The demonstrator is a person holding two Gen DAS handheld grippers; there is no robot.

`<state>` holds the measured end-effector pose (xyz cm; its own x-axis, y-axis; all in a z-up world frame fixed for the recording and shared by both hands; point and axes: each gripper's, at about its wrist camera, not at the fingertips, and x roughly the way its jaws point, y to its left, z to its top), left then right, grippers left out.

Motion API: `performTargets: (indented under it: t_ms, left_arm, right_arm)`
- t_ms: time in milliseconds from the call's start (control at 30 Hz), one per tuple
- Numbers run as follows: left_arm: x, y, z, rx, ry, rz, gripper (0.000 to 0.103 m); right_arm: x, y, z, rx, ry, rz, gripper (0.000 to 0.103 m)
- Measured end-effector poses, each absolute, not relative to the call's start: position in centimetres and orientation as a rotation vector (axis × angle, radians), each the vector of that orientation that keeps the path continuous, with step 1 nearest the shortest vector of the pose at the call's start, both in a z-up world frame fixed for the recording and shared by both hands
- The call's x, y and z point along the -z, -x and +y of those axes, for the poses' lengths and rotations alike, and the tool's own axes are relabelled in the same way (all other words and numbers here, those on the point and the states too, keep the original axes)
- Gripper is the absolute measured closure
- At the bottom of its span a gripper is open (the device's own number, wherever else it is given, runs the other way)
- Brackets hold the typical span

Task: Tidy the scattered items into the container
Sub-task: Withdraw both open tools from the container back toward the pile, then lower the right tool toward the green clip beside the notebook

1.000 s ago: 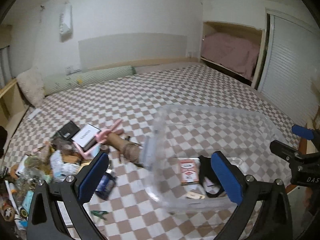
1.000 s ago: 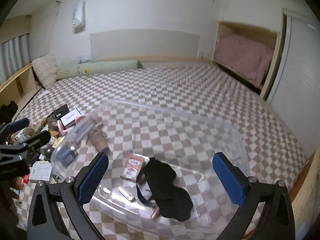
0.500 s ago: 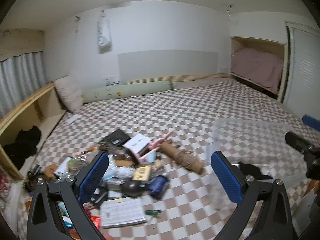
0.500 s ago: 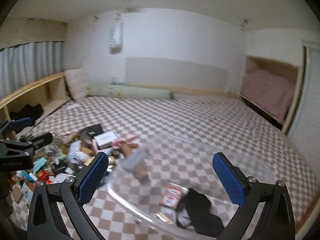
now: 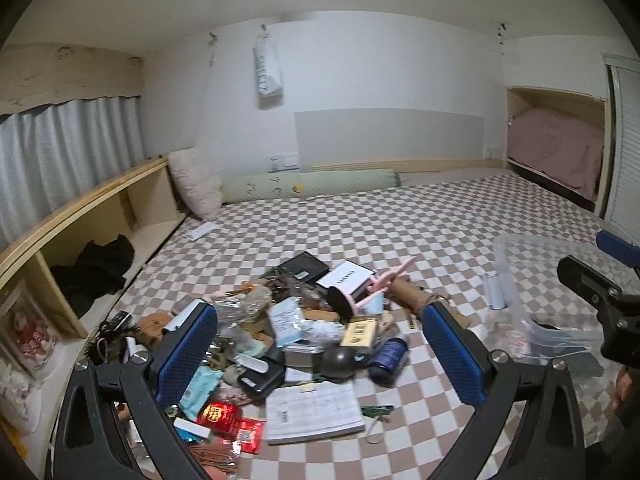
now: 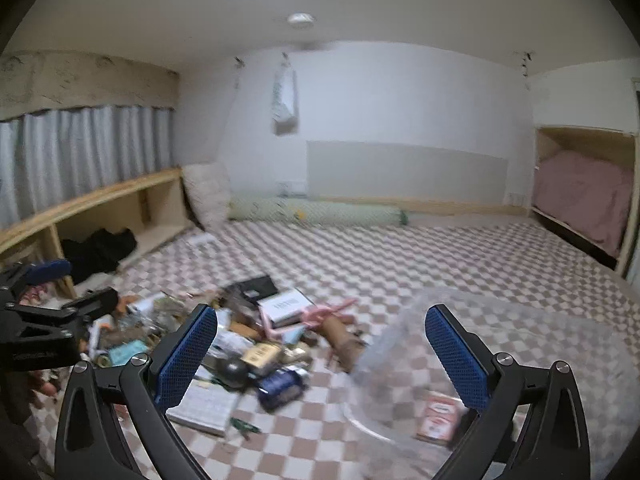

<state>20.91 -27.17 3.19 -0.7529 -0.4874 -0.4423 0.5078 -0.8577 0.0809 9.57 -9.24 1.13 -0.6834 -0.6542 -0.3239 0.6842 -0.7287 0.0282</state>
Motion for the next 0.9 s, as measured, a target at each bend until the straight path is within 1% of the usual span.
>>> performTargets:
  t_ms: [67, 200, 367, 467, 600, 633, 700, 767, 833, 900]
  left_arm:
    - [-2.7, -21.5, -27.8, 2.516, -0.608, 0.077, 0.0]
    - [-1.1, -22.2, -29.4, 2.508, -0.624, 0.172, 0.0]
    - [1.6, -22.0, -31.0, 2.492, -0.694, 0.28, 0.0]
    - [3.1, -21.7, -31.6, 2.465, -0.705, 0.314, 0.0]
    - [5.2, -20.8, -32.6, 2.419, -0.723, 0.394, 0.0]
    - [5.7, -20.6, -32.9, 2.405, -0.726, 0.419, 0.0]
    - [6.8, -20.3, -33.4, 2.375, -0.734, 0.46, 0.0]
    - [7.9, -20.1, -33.8, 2.345, -0.743, 0.488, 0.0]
    - [9.1, -20.1, -34.3, 2.318, -0.761, 0.504, 0.0]
    - [10.3, -20.0, -34.7, 2.295, -0.781, 0.517, 0.0]
  right_arm:
    - [-0.7, -10.4, -9.7, 2.344, -0.37, 0.124, 0.0]
    - [0.6, -11.6, -11.5, 2.286, -0.393, 0.203, 0.0]
    - [3.9, -12.6, -13.5, 2.244, -0.449, 0.285, 0.0]
    - [6.6, -12.5, -14.7, 2.208, -0.526, 0.321, 0.0]
    - [10.2, -12.8, -16.3, 2.154, -0.594, 0.429, 0.001]
    - [11.0, -12.9, -16.6, 2.146, -0.604, 0.455, 0.002]
    - [12.6, -13.1, -17.3, 2.129, -0.63, 0.508, 0.018]
    - [14.3, -13.1, -17.9, 2.111, -0.662, 0.562, 0.024]
    - [15.8, -13.0, -18.4, 2.086, -0.683, 0.605, 0.028]
    - [17.2, -12.9, -18.9, 2.057, -0.705, 0.647, 0.034]
